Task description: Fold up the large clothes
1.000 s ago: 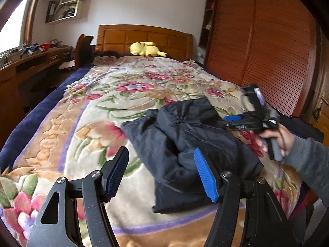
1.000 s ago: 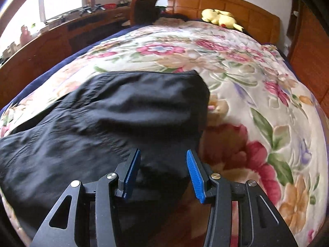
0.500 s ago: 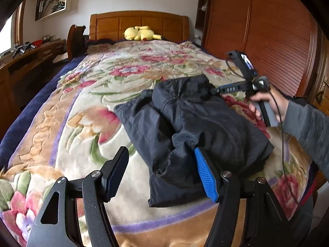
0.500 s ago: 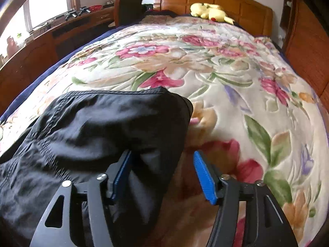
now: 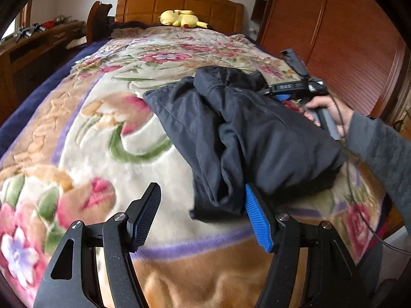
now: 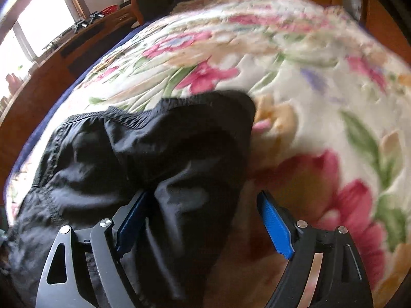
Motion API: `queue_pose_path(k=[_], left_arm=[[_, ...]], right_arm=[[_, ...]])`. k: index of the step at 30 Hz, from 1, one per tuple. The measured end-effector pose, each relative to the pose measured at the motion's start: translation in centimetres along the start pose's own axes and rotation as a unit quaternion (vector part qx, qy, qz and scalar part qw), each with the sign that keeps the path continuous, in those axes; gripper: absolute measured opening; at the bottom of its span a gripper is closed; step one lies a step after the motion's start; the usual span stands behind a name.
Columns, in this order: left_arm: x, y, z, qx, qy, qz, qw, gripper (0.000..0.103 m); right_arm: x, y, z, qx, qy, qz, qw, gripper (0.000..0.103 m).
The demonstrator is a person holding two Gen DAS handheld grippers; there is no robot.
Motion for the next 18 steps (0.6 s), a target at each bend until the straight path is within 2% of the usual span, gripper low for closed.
queue_pose_path(k=[1, 4, 7, 9, 12, 13, 14, 16, 18], left_arm=[[-0.2, 0.2, -0.1, 0.001, 0.004, -0.001, 1.0000, 0.067], [-0.1, 0.8, -0.6, 0.005, 0.008, 0.002, 1.0000, 0.067], [0.9, 0.7, -1.1, 0.012, 0.004, 0.017, 0.9998, 0.053], [1.6, 0.3, -0.9, 0.005, -0.004, 0.023, 0.9997, 0.049], [2.6, 0.0, -0.2, -0.009, 0.014, 0.038, 0.9991, 0.036], [3.0, -0.1, 0.0, -0.015, 0.024, 0.045, 0.9986, 0.030], [3.2, -0.1, 0.2, -0.023, 0.032, 0.047, 0.9981, 0.018], [2.7, 0.0, 0.5, -0.027, 0.038, 0.036, 0.9983, 0.010], [1.2, 0.0, 0.4, -0.032, 0.052, 0.008, 0.9981, 0.007]], right_arm=[[0.5, 0.1, 0.1, -0.004, -0.016, 0.013, 1.000, 0.081], [1.1, 0.3, 0.9, -0.027, -0.019, 0.018, 0.999, 0.069], [1.0, 0.3, 1.0, -0.033, -0.014, 0.010, 0.999, 0.062], [0.9, 0.5, 0.9, -0.040, -0.014, 0.005, 0.999, 0.057], [0.6, 0.9, 1.0, -0.050, -0.006, -0.004, 0.999, 0.050], [0.4, 1.0, 0.9, -0.051, -0.004, -0.008, 0.999, 0.047], [0.2, 1.1, 1.3, -0.050, -0.001, -0.013, 0.999, 0.044], [-0.3, 1.5, 1.8, -0.048, 0.006, -0.028, 0.998, 0.039], [-1.0, 1.9, 2.3, -0.050, 0.015, -0.045, 0.998, 0.037]])
Point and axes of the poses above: each gripper's, at about its wrist camera, not at the fingertips, and x roughly the way its jaws point, z to its left, y to its underside, the point moved 3 cm from there along x, roughly the way its jaws point, and after that the axes turned 15 degrees about z, right-handed, at the moved point
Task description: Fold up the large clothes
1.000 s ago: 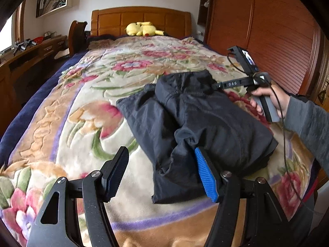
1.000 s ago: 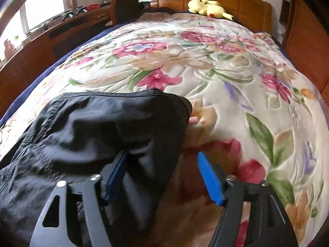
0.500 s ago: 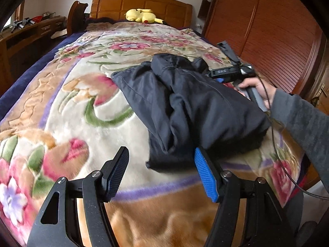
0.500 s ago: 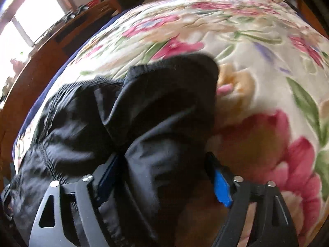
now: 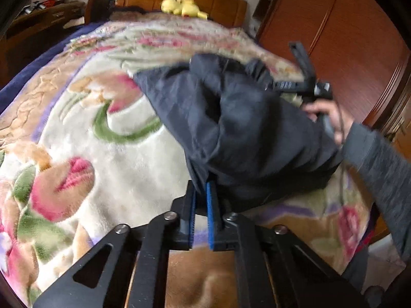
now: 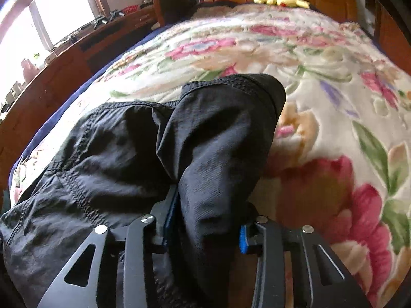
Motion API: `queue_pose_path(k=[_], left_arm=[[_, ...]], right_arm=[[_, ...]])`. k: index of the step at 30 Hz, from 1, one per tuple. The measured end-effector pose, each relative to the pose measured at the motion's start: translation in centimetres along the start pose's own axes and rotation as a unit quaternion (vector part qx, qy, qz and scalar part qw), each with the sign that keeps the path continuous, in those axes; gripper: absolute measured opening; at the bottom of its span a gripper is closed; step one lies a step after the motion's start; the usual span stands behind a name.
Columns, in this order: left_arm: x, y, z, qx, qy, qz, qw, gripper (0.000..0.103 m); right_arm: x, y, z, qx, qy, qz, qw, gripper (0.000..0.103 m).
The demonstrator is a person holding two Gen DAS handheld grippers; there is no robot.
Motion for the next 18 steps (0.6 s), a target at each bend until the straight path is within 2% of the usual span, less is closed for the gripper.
queue_pose_path(k=[3, 5, 7, 10, 15, 18], left_arm=[[-1.1, -0.1, -0.7, 0.006, -0.006, -0.022, 0.9997, 0.006], [-2.1, 0.0, -1.2, 0.010, -0.012, -0.041, 0.9990, 0.005], [-3.6, 0.0, -1.3, 0.008, -0.011, -0.065, 0.9978, 0.005], [-6.2, -0.1, -0.8, 0.005, -0.013, -0.099, 0.9950, 0.004], [-9.7, -0.2, 1.8, -0.003, -0.041, -0.136, 0.9898, 0.004], [-12.3, 1.0, 4.4, -0.015, -0.062, -0.154, 0.9861, 0.004]], right_arm=[[-1.1, 0.5, 0.6, 0.009, -0.001, -0.014, 1.000, 0.034], [-2.0, 0.7, 1.2, 0.011, 0.002, -0.028, 1.000, 0.026], [-3.0, 0.6, 2.0, 0.011, 0.006, -0.038, 0.999, 0.023], [-4.5, 1.0, 3.8, -0.013, 0.011, -0.049, 0.999, 0.020], [-6.0, 1.2, 8.3, -0.041, 0.005, -0.069, 0.997, 0.019], [-6.6, 0.8, 11.8, -0.060, -0.006, -0.078, 0.995, 0.019]])
Point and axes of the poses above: each gripper's, at about its wrist camera, not at the fingertips, and x roughly the way its jaws point, z to its left, y to its underside, the point moved 3 cm from there along x, roughly the way its jaws point, and after that the axes turned 15 degrees about z, right-handed, at the moved point
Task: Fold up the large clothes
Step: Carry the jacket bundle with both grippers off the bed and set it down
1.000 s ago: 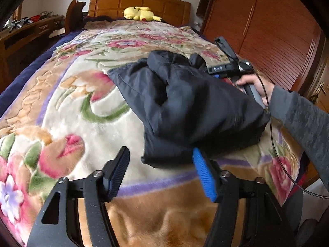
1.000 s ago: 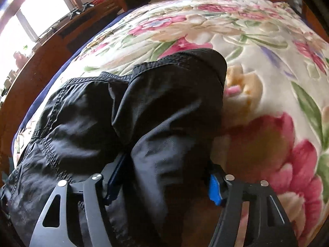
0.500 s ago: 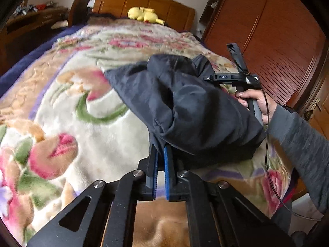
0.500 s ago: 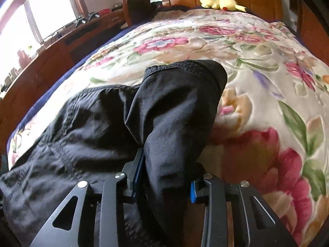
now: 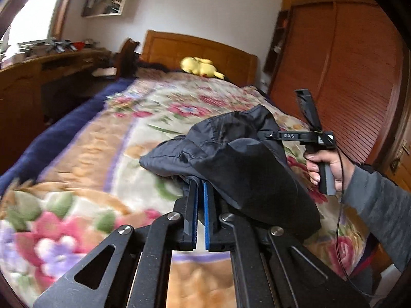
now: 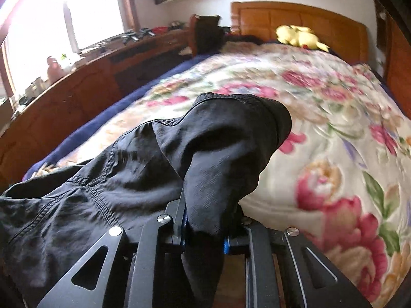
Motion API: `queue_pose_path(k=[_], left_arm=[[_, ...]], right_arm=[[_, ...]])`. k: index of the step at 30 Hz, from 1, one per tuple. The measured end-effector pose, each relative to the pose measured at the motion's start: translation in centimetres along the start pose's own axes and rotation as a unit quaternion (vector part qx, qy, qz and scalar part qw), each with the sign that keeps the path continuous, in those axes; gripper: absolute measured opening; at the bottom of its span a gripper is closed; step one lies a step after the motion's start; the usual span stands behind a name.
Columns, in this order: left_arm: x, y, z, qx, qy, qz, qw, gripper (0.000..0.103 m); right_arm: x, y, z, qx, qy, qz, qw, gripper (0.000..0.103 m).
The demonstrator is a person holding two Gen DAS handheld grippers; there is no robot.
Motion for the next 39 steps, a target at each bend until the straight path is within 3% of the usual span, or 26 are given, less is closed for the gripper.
queue_pose_path(k=[8, 15, 19, 22, 25, 27, 30, 34, 37, 39], left_arm=[[-7.7, -0.4, 8.0, -0.018, -0.075, -0.043, 0.9961, 0.004], [-14.4, -0.5, 16.4, -0.050, -0.173, -0.071, 0.9811, 0.004], [-16.5, 1.5, 21.9, -0.084, -0.223, -0.064, 0.9690, 0.004], [-14.7, 4.2, 25.7, -0.102, -0.282, 0.002, 0.9539, 0.004], [-13.6, 7.5, 28.4, -0.136, -0.277, 0.035, 0.9504, 0.004], [-13.9, 9.1, 28.9, -0.150, -0.272, 0.035, 0.9498, 0.004], [-14.6, 9.9, 28.0, -0.147, -0.265, 0.019, 0.9526, 0.006], [-16.9, 9.7, 25.3, -0.132, -0.258, -0.015, 0.9570, 0.032], [-17.8, 8.3, 24.0, -0.125, -0.240, -0.030, 0.9622, 0.042], [-18.0, 7.6, 22.7, -0.119, -0.237, -0.041, 0.9633, 0.059]], right_arm=[[0.0, -4.3, 11.4, -0.064, -0.032, -0.028, 0.997, 0.018], [0.8, -8.0, 22.9, -0.115, -0.071, -0.049, 0.990, 0.018], [2.3, -8.7, 28.9, -0.130, -0.102, -0.037, 0.986, 0.020], [6.2, -8.2, 31.7, -0.138, -0.102, 0.027, 0.985, 0.024], [10.1, -6.3, 32.7, -0.168, -0.090, 0.083, 0.978, 0.031], [10.8, -4.9, 32.7, -0.187, -0.057, 0.081, 0.977, 0.031], [10.0, -3.6, 32.9, -0.205, -0.042, 0.070, 0.975, 0.042], [7.8, -2.0, 33.7, -0.225, -0.053, 0.054, 0.971, 0.045], [5.5, -0.4, 32.6, -0.224, -0.066, 0.040, 0.972, 0.047], [4.1, -0.2, 31.6, -0.218, -0.072, 0.033, 0.973, 0.048]])
Point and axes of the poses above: each gripper's, at about its wrist camera, not at the fingertips, and x roughly the way its jaws point, z to its left, y to its underside, the point moved 3 cm from there along x, roughly the way its jaws point, and after that the axes turned 15 degrees about z, right-handed, at the moved point
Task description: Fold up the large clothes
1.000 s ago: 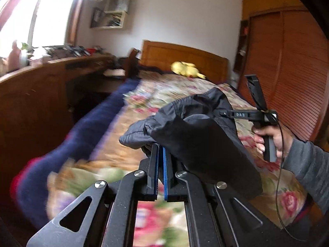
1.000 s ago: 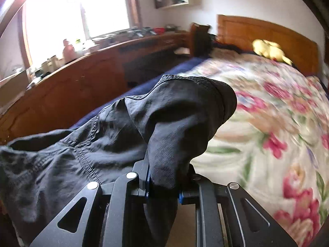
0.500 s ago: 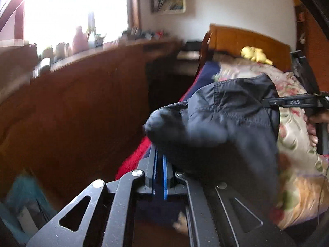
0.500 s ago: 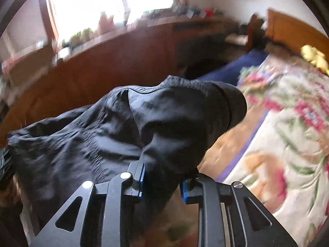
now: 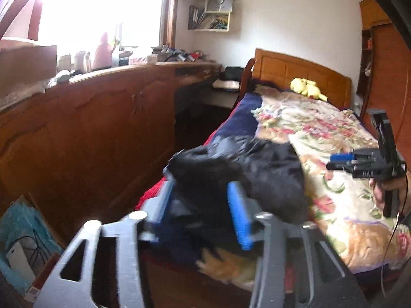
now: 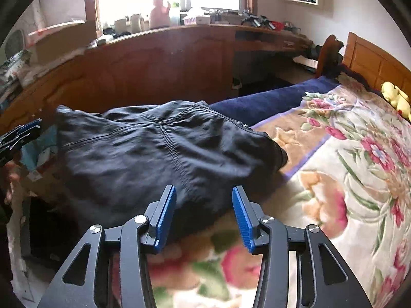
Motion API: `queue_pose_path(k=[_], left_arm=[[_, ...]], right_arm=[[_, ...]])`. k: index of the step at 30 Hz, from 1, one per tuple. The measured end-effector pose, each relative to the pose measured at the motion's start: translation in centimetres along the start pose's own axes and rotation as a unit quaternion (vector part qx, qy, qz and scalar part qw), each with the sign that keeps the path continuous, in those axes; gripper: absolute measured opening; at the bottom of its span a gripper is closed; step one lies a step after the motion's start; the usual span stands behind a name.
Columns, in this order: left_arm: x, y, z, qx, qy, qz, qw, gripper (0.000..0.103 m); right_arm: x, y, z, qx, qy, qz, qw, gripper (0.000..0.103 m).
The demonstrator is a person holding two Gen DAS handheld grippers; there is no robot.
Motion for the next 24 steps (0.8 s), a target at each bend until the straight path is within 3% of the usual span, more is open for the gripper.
queue_pose_path(k=[2, 7, 14, 24], left_arm=[[-0.7, -0.4, -1.5, 0.012, 0.011, -0.007, 0.9998, 0.070], [-1.0, -1.4, -5.6, 0.041, 0.023, -0.008, 0.9988, 0.079], [-0.2, -1.9, -11.3, 0.073, 0.046, 0.018, 0.9961, 0.081], [0.4, -0.2, -24.0, 0.129, 0.113, 0.044, 0.9843, 0.081]], right_arm=[[-1.7, 1.5, 0.1, 0.005, -0.007, -0.010, 1.000, 0.050], [-5.4, 4.9, -0.4, 0.012, -0.009, -0.035, 0.999, 0.057], [-10.0, 8.9, -2.2, 0.022, 0.009, -0.065, 0.998, 0.068], [-16.6, 17.8, -5.7, 0.091, 0.074, -0.098, 0.988, 0.069]])
Point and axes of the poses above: each gripper's, at about its wrist camera, not at the fingertips, and x roughly the way its jaws point, z to its left, y to its underside, the point moved 3 cm from there along x, roughly the way its jaws point, and after that the axes turned 15 degrees about z, right-handed, at the moved point
